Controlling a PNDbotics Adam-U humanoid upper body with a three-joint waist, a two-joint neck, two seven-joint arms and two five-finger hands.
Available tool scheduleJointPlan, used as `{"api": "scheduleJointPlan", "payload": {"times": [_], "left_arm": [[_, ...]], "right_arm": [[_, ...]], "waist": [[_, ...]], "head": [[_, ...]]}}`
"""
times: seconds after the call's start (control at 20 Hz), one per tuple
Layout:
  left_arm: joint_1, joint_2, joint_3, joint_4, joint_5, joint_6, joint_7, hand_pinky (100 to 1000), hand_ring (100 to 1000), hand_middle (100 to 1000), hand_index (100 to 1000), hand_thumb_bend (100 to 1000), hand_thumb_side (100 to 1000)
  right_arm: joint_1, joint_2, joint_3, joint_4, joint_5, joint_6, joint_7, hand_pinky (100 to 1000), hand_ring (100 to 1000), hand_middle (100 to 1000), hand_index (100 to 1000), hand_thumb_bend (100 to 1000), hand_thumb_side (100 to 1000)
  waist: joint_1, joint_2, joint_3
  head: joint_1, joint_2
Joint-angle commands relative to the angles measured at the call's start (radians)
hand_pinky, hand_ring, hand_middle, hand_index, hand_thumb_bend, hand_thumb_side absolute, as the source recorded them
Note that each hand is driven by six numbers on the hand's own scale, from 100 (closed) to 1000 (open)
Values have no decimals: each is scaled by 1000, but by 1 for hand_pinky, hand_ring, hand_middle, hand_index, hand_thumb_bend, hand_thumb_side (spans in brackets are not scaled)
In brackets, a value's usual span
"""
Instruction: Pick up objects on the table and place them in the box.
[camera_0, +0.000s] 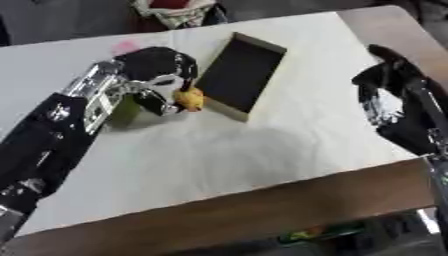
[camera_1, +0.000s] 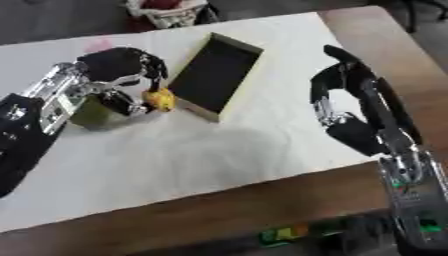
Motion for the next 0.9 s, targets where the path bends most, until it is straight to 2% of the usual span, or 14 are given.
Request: {"api": "scheduleJointPlan", "payload": {"times": [0.05,0.3,0.75,0.9], "left_arm": [[-49,17,20,-17,54,22,-16,754,693,670,407,245,109],[-91,-31,22,14,53,35,-12,751,688,666,410,244,104],[-104,-111,29,114,-45,28,53,749,689,671,441,255,104],[-98,-126,27,136,-63,15,61,752,696,682,587,308,100]], "right_arm": [[-15,-11,4,-20,-9,-4,8,721,711,614,955,100,596],[-21,-9,15,-19,-17,-9,22,721,711,614,955,100,598],[-23,-7,28,-16,-26,-13,38,721,710,612,953,100,603],[-19,-9,30,-14,-26,-13,44,722,709,611,954,100,608]], "waist": [[-4,-16,-10],[-4,-12,-43],[0,-6,-77],[3,-4,-81]], "head": [[8,5],[24,5],[37,5],[36,5]]}}
